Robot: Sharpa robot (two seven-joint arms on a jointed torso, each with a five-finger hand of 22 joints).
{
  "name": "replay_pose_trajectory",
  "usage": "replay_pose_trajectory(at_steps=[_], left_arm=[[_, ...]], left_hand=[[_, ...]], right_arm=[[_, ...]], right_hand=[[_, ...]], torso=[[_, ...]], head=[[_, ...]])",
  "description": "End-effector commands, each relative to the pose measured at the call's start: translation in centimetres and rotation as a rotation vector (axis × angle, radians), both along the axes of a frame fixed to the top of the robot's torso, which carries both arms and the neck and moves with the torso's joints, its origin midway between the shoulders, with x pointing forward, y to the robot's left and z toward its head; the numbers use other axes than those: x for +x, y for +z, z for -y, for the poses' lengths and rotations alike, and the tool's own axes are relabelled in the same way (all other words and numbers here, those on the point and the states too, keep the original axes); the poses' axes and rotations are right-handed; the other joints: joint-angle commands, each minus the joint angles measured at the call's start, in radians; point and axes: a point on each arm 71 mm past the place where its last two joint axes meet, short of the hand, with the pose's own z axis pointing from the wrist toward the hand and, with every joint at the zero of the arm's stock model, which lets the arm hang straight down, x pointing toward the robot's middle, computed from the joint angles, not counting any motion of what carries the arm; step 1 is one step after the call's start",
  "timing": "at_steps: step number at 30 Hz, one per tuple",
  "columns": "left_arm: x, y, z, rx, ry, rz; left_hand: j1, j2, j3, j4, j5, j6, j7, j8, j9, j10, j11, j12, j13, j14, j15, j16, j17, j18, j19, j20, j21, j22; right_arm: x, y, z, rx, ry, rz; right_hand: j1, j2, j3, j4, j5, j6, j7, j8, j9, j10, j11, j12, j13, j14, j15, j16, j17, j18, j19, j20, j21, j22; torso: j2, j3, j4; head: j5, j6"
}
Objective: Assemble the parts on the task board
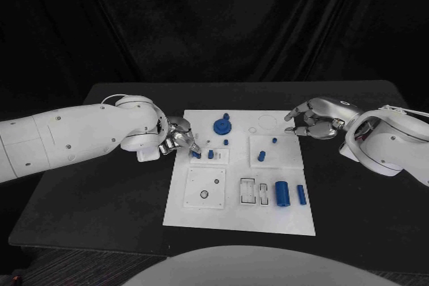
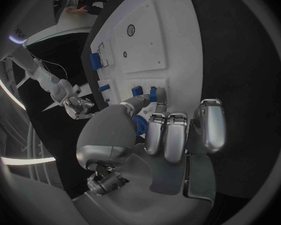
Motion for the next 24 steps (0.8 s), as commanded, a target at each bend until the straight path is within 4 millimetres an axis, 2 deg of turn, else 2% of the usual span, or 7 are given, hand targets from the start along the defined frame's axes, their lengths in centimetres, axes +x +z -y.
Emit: replay_pose_trajectory(at_steps=[1,10,15,20,21,22,24], left_arm=[[-0.18,-0.21,0.16,-0.015,-0.006,-0.008],[-0.25,-0.41,0.27,-0.023,-0.02,-0.015],[-0.33,-0.54,0.25,-0.019,-0.025,-0.025],[-0.4,-0.7,0.18,-0.005,-0.028,-0.039],[-0.41,-0.72,0.17,-0.003,-0.028,-0.041],[-0.42,-0.74,0.17,-0.002,-0.029,-0.043],[-0.43,-0.76,0.17,-0.001,-0.029,-0.044]], left_hand=[[-0.003,0.006,0.008,-0.003,0.005,0.004,-0.006,-0.006,0.0,0.06,-0.005,-0.006,0.217,0.104,-0.004,0.003,0.263,0.014,-0.004,-0.003,-0.005,0.104],[-0.004,0.007,0.013,-0.001,-0.008,-0.001,-0.004,-0.009,0.0,0.053,-0.003,-0.012,0.21,0.104,-0.003,0.003,0.263,0.015,-0.008,-0.002,-0.01,0.102],[-0.015,0.003,0.003,0.014,-0.08,-0.011,0.0,-0.018,-0.001,0.044,0.001,-0.018,0.201,0.104,0.001,0.003,0.263,0.017,-0.014,0.002,-0.02,0.099],[-0.032,0.0,-0.043,0.044,-0.191,-0.017,0.007,-0.036,-0.013,0.04,0.008,-0.021,0.197,0.104,0.007,0.003,0.263,0.018,-0.017,0.008,-0.027,0.1],[-0.038,-0.002,-0.057,0.053,-0.208,-0.019,0.01,-0.04,-0.014,0.039,0.01,-0.022,0.196,0.104,0.009,0.003,0.263,0.018,-0.018,0.009,-0.028,0.1],[-0.058,-0.009,-0.09,0.077,-0.247,-0.025,0.016,-0.046,-0.017,0.036,0.015,-0.024,0.193,0.103,0.013,0.002,0.262,0.018,-0.02,0.012,-0.032,0.099],[-0.066,-0.012,-0.104,0.087,-0.266,-0.026,0.018,-0.048,-0.018,0.035,0.017,-0.024,0.193,0.102,0.015,0.002,0.261,0.019,-0.019,0.013,-0.032,0.1]], right_arm=[[-0.02,-0.13,0.08,-0.003,-0.01,-0.004],[-0.03,-0.2,0.02,-0.003,-0.008,-0.006],[-0.04,-0.23,0.04,-0.004,-0.009,-0.008],[-0.04,-0.29,0.01,-0.006,-0.008,-0.011],[-0.04,-0.3,-0.01,-0.006,-0.008,-0.011],[-0.04,-0.32,-0.02,-0.006,-0.008,-0.012],[-0.05,-0.37,-0.02,-0.007,-0.008,-0.014]], right_hand=[[0.009,0.002,0.0,-0.006,0.003,0.006,0.0,-0.005,-0.002,-0.006,0.001,-0.002,0.102,0.035,0.007,-0.004,0.039,0.013,-0.007,-0.002,-0.006,0.084],[0.009,0.002,0.0,-0.006,0.003,0.006,0.0,-0.005,-0.002,-0.006,0.001,-0.002,0.102,0.035,0.007,-0.004,0.039,0.013,-0.007,-0.002,-0.006,0.084],[0.01,0.002,0.0,-0.007,0.006,0.006,0.0,-0.005,-0.002,-0.005,0.001,-0.002,0.102,0.035,0.007,-0.005,0.038,0.013,-0.008,-0.002,-0.007,0.083],[0.014,0.002,0.002,-0.011,0.012,0.008,0.0,-0.006,-0.003,-0.007,0.001,-0.003,0.101,0.034,0.008,-0.006,0.037,0.014,-0.008,-0.002,-0.011,0.083],[0.016,0.002,0.003,-0.013,0.019,0.008,0.0,-0.007,-0.004,-0.007,0.001,-0.004,0.101,0.034,0.008,-0.005,0.038,0.014,-0.008,-0.001,-0.012,0.083],[0.019,0.002,0.005,-0.016,0.029,0.009,0.001,-0.008,-0.005,-0.007,0.001,-0.004,0.1,0.034,0.008,-0.007,0.037,0.014,-0.008,-0.001,-0.015,0.083],[0.023,0.002,0.008,-0.021,0.052,0.011,0.001,-0.011,-0.007,-0.008,0.001,-0.005,0.099,0.034,0.008,-0.008,0.036,0.014,-0.007,-0.001,-0.017,0.083]], torso=[[0.0,-0.0001,0.0004],[0.0,0.0,0.0005],[0.0,0.0002,0.001],[0.0,0.0,0.0003],[0.0,-0.0001,0.0001],[0.0,-0.0001,0.0],[0.0,0.0,-0.0007]], head=[[0.002,0.0],[0.003,0.0],[0.003,0.0],[0.004,0.0],[0.004,0.0],[0.004,0.0],[0.005,0.0]])
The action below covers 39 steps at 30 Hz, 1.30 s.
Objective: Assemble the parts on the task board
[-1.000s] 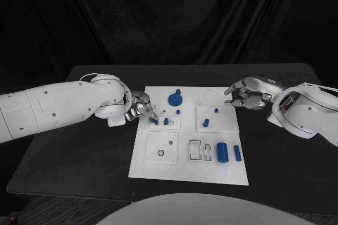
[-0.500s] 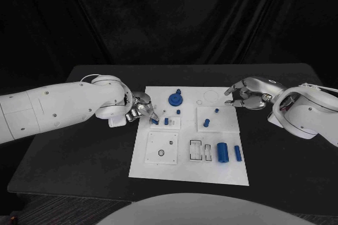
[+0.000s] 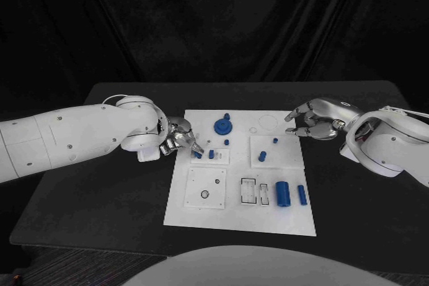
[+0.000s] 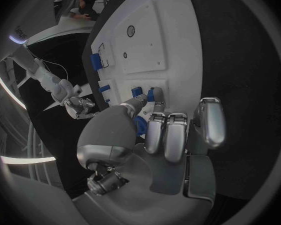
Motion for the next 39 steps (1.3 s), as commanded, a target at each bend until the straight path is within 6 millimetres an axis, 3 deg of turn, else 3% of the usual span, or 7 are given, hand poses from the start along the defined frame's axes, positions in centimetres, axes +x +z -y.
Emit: replay_pose_trajectory(at_steps=[1,3,12,18,20,28,39], left_arm=[[-0.45,-0.6,0.27,0.005,-0.024,-0.038],[-0.44,-0.62,0.27,0.004,-0.024,-0.038],[-0.38,-0.68,0.26,0.004,-0.024,-0.039],[-0.33,-0.71,0.18,0.006,-0.021,-0.039],[-0.33,-0.71,0.18,0.006,-0.021,-0.039],[-0.32,-0.59,0.37,-0.018,-0.026,-0.024],[-0.41,-0.36,0.52,-0.046,-0.022,0.002]], left_hand=[[-0.013,-0.001,-0.025,0.013,-0.025,0.0,0.009,-0.007,-0.004,0.036,0.007,-0.003,0.193,0.104,0.006,0.002,0.261,0.018,-0.002,0.005,-0.003,0.101],[-0.035,-0.006,-0.059,0.039,-0.053,0.001,0.013,-0.009,-0.005,0.034,0.01,-0.004,0.191,0.103,0.009,0.001,0.26,0.019,-0.004,0.008,-0.006,0.101],[-0.043,0.001,-0.09,0.062,-0.065,0.002,0.014,-0.01,-0.005,0.034,0.011,-0.004,0.191,0.103,0.011,0.001,0.26,0.02,-0.003,0.01,-0.008,0.102],[-0.058,0.008,-0.141,0.101,-0.091,0.009,0.012,-0.004,0.0,0.036,0.011,-0.002,0.194,0.105,0.011,0.002,0.263,0.019,0.001,0.012,-0.008,0.108],[-0.07,0.011,-0.164,0.122,-0.097,0.017,0.009,0.015,0.014,0.036,0.009,-0.002,0.194,0.105,0.01,0.003,0.263,0.019,0.001,0.011,-0.009,0.109],[-0.073,0.035,-0.214,0.174,-0.089,0.014,0.001,0.07,0.059,0.038,0.002,0.0,0.196,0.105,0.004,0.003,0.263,0.019,0.004,0.006,-0.011,0.115],[-0.052,0.047,-0.223,0.181,-0.07,0.017,-0.004,0.08,0.064,0.041,-0.002,0.002,0.199,0.105,0.001,0.003,0.263,0.018,0.008,0.003,-0.009,0.12]], right_arm=[[-0.03,-0.23,0.04,-0.007,-0.009,-0.011],[-0.03,-0.29,0.06,-0.008,-0.01,-0.013],[-0.04,-0.41,0.08,-0.011,-0.01,-0.018],[-0.05,-0.44,0.1,-0.01,-0.011,-0.018],[-0.05,-0.44,0.11,-0.01,-0.011,-0.018],[-0.06,-0.47,0.19,-0.009,-0.014,-0.016],[-0.05,-0.49,0.24,-0.008,-0.015,-0.014]], right_hand=[[0.013,0.003,0.002,-0.01,0.027,0.009,-0.002,-0.007,-0.003,-0.008,0.001,-0.006,0.099,0.033,0.007,-0.004,0.036,0.014,-0.007,-0.001,-0.007,0.083],[0.016,0.003,0.005,-0.013,0.041,0.01,-0.002,-0.008,-0.005,-0.009,0.001,-0.007,0.098,0.033,0.007,-0.004,0.036,0.014,-0.007,-0.001,-0.009,0.083],[0.02,0.002,0.01,-0.017,0.059,0.011,-0.001,-0.011,-0.007,-0.01,0.001,-0.007,0.097,0.033,0.007,-0.005,0.035,0.014,-0.007,-0.001,-0.012,0.083],[0.024,0.002,0.017,-0.022,0.079,0.013,-0.001,-0.013,-0.009,-0.01,0.001,-0.007,0.097,0.033,0.007,-0.005,0.035,0.014,-0.006,-0.002,-0.015,0.084],[0.025,0.002,0.019,-0.023,0.084,0.013,-0.001,-0.014,-0.01,-0.01,0.001,-0.008,0.097,0.033,0.007,-0.005,0.035,0.014,-0.005,-0.002,-0.015,0.084],[0.029,0.002,0.032,-0.028,0.116,0.015,-0.001,-0.018,-0.014,-0.011,0.001,-0.008,0.096,0.033,0.006,-0.005,0.034,0.014,-0.004,-0.002,-0.019,0.085],[0.032,0.002,0.043,-0.032,0.135,0.016,0.0,-0.02,-0.016,-0.012,0.001,-0.009,0.095,0.033,0.006,-0.006,0.034,0.014,-0.004,-0.002,-0.021,0.085]], torso=[[0.0,0.0002,-0.0011],[0.0,0.0004,-0.0007],[0.0,0.0003,-0.0005],[0.0,0.0001,0.0001],[0.001,0.0004,-0.0002],[0.0,0.0002,-0.0008],[0.0,-0.0002,-0.0011]], head=[[0.001,0.0],[0.002,0.0],[0.001,0.0],[-0.001,0.0],[-0.001,0.0],[-0.001,0.0],[-0.004,0.0]])
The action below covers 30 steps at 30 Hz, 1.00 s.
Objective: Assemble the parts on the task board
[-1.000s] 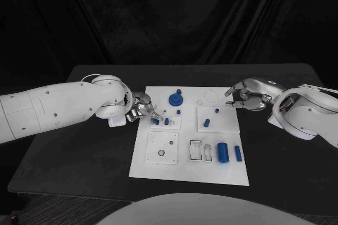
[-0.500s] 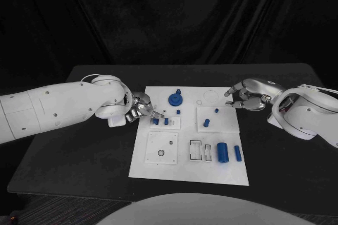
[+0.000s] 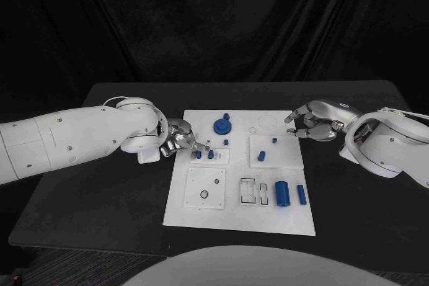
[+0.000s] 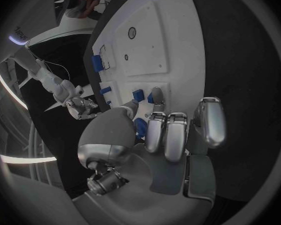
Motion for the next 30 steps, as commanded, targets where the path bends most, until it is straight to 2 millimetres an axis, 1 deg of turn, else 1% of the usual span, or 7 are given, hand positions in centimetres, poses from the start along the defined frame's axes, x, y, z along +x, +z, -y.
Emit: replay_pose_trajectory(at_steps=[1,12,15,20,23,28,30], left_arm=[[-0.1,0.0,0.3,-0.033,-0.006,0.009],[-0.2,0.1,0.2,-0.039,0.008,0.025],[-0.1,0.2,-0.1,-0.031,0.018,0.043],[-0.2,0.6,-0.9,-0.01,0.036,0.074],[0.1,1.5,-1.4,-0.002,0.041,0.117],[1.0,4.3,-1.3,-0.052,0.023,0.285],[1.4,5.5,-0.9,-0.096,-0.007,0.383]], left_hand=[[0.011,0.004,-0.007,0.0,0.007,0.001,-0.005,0.002,-0.003,0.046,-0.007,0.004,0.198,0.107,-0.004,0.003,0.263,0.018,0.006,-0.002,-0.001,0.12],[0.036,0.012,-0.017,0.006,0.023,-0.001,-0.003,-0.028,-0.031,0.048,-0.007,0.005,0.2,0.107,-0.005,0.003,0.263,0.017,0.01,-0.004,0.0,0.125],[0.041,0.013,-0.02,0.007,0.025,0.009,-0.004,-0.026,-0.032,0.049,-0.008,0.006,0.201,0.107,-0.005,0.003,0.263,0.017,0.012,-0.004,0.001,0.126],[0.055,0.009,-0.038,0.014,0.026,0.037,-0.014,0.003,-0.017,0.054,-0.015,0.009,0.205,0.107,-0.011,0.003,0.263,0.016,0.018,-0.008,0.004,0.131],[0.06,0.003,-0.048,0.016,0.023,0.037,-0.016,0.015,-0.006,0.056,-0.017,0.01,0.206,0.107,-0.013,0.003,0.263,0.015,0.021,-0.01,0.006,0.134],[0.076,-0.028,-0.091,0.024,0.01,0.007,-0.014,0.035,0.023,0.055,-0.017,0.009,0.205,0.107,-0.016,0.003,0.263,0.014,0.026,-0.013,0.007,0.138],[0.113,-0.037,-0.106,0.016,0.014,-0.024,-0.009,0.041,0.035,0.026,-0.013,-0.014,0.174,0.107,-0.012,0.003,0.263,0.015,0.023,-0.012,0.001,0.138]], right_arm=[[0.0,-0.1,0.1,-0.004,-0.012,-0.004],[0.0,-0.1,0.2,-0.004,-0.014,-0.004],[-0.1,-0.1,0.2,-0.002,-0.014,-0.001],[-0.2,0.1,0.3,0.007,-0.016,0.01],[-0.3,0.2,0.4,0.015,-0.018,0.022],[-0.5,0.6,0.3,0.032,-0.014,0.046],[-0.5,0.7,0.2,0.036,-0.01,0.051]], right_hand=[[0.007,0.0,0.005,0.001,0.009,0.009,-0.001,-0.006,-0.001,-0.004,0.001,-0.004,0.095,0.036,0.003,-0.005,0.035,0.015,-0.004,-0.002,-0.006,0.084],[0.009,0.0,0.013,-0.002,0.021,0.01,-0.001,-0.008,-0.003,-0.005,0.001,-0.005,0.094,0.035,0.003,-0.007,0.033,0.015,-0.004,-0.002,-0.008,0.085],[0.009,-0.001,0.014,-0.002,0.022,0.01,-0.001,-0.008,-0.003,-0.005,0.001,-0.005,0.095,0.035,0.003,-0.006,0.033,0.015,-0.004,-0.002,-0.008,0.085],[0.008,-0.001,0.014,-0.001,0.022,0.01,-0.001,-0.008,-0.003,-0.008,0.001,-0.008,0.091,0.036,0.003,-0.006,0.034,0.015,-0.003,-0.002,-0.007,0.085],[0.005,-0.002,0.014,0.001,0.022,0.011,-0.001,-0.008,-0.003,-0.012,0.001,-0.012,0.087,0.036,0.003,-0.006,0.034,0.015,-0.003,-0.002,-0.008,0.085],[0.001,-0.003,0.015,0.003,0.021,0.014,0.0,-0.007,-0.003,-0.017,0.002,-0.017,0.082,0.036,0.003,-0.005,0.035,0.014,-0.003,-0.002,-0.007,0.085],[-0.001,-0.004,0.016,0.005,0.021,0.018,0.0,-0.006,-0.003,-0.017,0.002,-0.018,0.081,0.037,0.003,-0.003,0.036,0.014,-0.002,-0.002,-0.006,0.086]], torso=[[0.0,-0.0002,0.0002],[-0.001,-0.0003,0.001],[0.0,-0.0005,0.0006],[0.0,-0.0004,0.0008],[0.0,-0.0002,0.0006],[0.0,-0.0005,0.0005],[0.0,-0.0005,0.0002]], head=[[-0.001,0.0],[-0.002,0.0],[-0.005,0.0],[-0.003,0.0],[-0.003,0.0],[-0.002,0.0],[-0.002,0.0]])
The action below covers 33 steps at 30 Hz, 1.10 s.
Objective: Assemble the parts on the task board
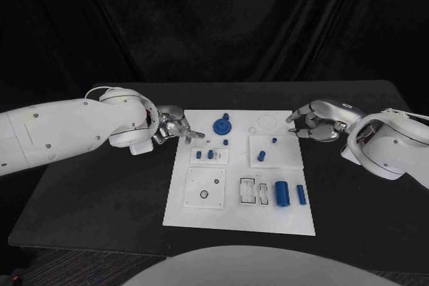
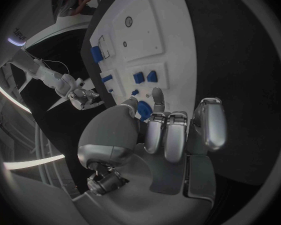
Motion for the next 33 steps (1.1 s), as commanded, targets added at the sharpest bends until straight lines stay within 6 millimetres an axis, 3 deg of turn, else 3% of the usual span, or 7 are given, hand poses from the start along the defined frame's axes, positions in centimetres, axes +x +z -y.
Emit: replay_pose_trajectory(at_steps=[1,8,11,12,13,20,33], left_arm=[[0.9,2.5,1.0,-0.093,-0.077,0.265],[1.4,5.2,3.2,-0.182,-0.357,0.585],[1.2,5.3,4.1,-0.183,-0.502,0.682],[1.1,5.2,4.4,-0.182,-0.538,0.705],[1.1,4.9,4.6,-0.177,-0.578,0.73],[1.1,3.0,5.8,-0.131,-0.723,0.784],[1.3,0.4,7.7,-0.021,-0.858,0.781]], left_hand=[[0.037,-0.007,-0.017,-0.007,0.001,-0.031,0.006,0.011,0.014,0.012,0.0,-0.029,0.163,0.104,0.001,0.003,0.263,0.015,0.003,0.002,-0.003,0.139],[0.248,-0.012,-0.014,-0.08,0.023,-0.135,0.039,-0.01,0.003,-0.096,0.031,-0.101,0.083,-0.026,0.029,-0.077,0.095,0.023,-0.042,0.026,-0.047,0.134],[0.347,-0.011,0.012,-0.107,0.011,-0.175,0.064,-0.067,-0.059,-0.253,0.053,-0.197,-0.008,-0.269,0.049,-0.232,-0.182,0.027,-0.071,0.042,-0.068,0.138],[0.387,-0.014,0.031,-0.114,0.009,-0.132,0.063,-0.086,-0.11,-0.342,0.057,-0.261,-0.063,-0.35,0.049,-0.311,-0.301,0.019,-0.044,0.05,-0.036,0.156],[0.411,-0.016,0.053,-0.102,0.015,-0.12,0.059,-0.111,-0.153,-0.719,0.059,-0.619,-0.366,-0.176,0.056,-0.196,-0.118,0.0,0.024,0.051,0.039,0.189],[0.476,-0.09,0.13,-0.071,0.021,-0.083,0.076,-0.309,-0.41,-0.697,0.09,-1.025,-0.751,-0.153,0.062,-0.218,-0.19,-0.013,0.077,0.063,0.089,0.21],[0.478,-0.133,0.161,-0.094,0.031,-0.047,0.047,-0.412,-0.618,-0.687,0.059,-1.192,-0.943,-0.121,0.03,-0.231,-0.239,-0.013,0.088,0.03,0.087,0.21]], right_arm=[[0.0,0.5,-0.1,0.023,-0.004,0.039],[0.0,0.6,-0.5,0.025,0.01,0.042],[0.0,0.5,-0.5,0.022,0.014,0.036],[0.0,0.5,-0.5,0.021,0.015,0.035],[0.0,0.5,-0.4,0.021,0.015,0.034],[0.1,0.4,-0.3,0.019,0.015,0.033],[0.1,0.1,-0.2,0.013,0.015,0.022]], right_hand=[[-0.001,-0.003,0.006,0.004,0.005,0.011,0.0,-0.003,-0.001,-0.008,0.0,-0.003,0.079,0.037,0.003,-0.003,0.036,0.014,-0.002,-0.002,-0.001,0.086],[-0.003,-0.004,0.008,0.005,0.004,0.016,0.001,-0.001,-0.001,-0.009,0.0,-0.004,0.078,0.037,0.003,-0.002,0.038,0.013,0.0,-0.002,0.003,0.087],[-0.004,-0.004,0.009,0.006,0.004,0.02,0.001,0.0,-0.001,-0.01,0.001,-0.005,0.077,0.037,0.004,-0.002,0.037,0.014,0.0,-0.002,0.002,0.087],[-0.004,-0.004,0.009,0.006,0.004,0.02,0.001,0.0,-0.001,-0.01,0.001,-0.005,0.077,0.037,0.004,-0.002,0.037,0.014,0.0,-0.002,0.002,0.087],[-0.004,-0.004,0.009,0.006,0.004,0.02,0.001,0.0,-0.001,-0.01,0.001,-0.005,0.077,0.037,0.004,-0.002,0.037,0.014,0.0,-0.002,0.002,0.087],[-0.003,-0.004,0.011,0.005,0.004,0.022,0.001,0.001,-0.001,-0.014,0.001,-0.01,0.072,0.039,0.004,0.001,0.041,0.013,0.001,-0.002,0.007,0.089],[-0.001,-0.006,0.014,0.004,0.005,0.023,0.001,0.001,-0.001,-0.023,0.0,-0.02,0.062,0.039,0.003,0.001,0.04,0.013,0.002,-0.002,0.007,0.089]], torso=[[0.0,-0.0001,-0.0006],[-0.001,-0.0002,0.0013],[-0.001,-0.0021,0.0026],[-0.001,-0.0023,0.0023],[0.0,-0.0018,0.0014],[0.004,-0.002,-0.0015],[0.007,-0.0029,-0.0027]], head=[[0.001,0.0],[0.0,0.0],[-0.003,0.0],[-0.003,0.0],[-0.003,0.0],[-0.004,0.0],[-0.004,0.0]])
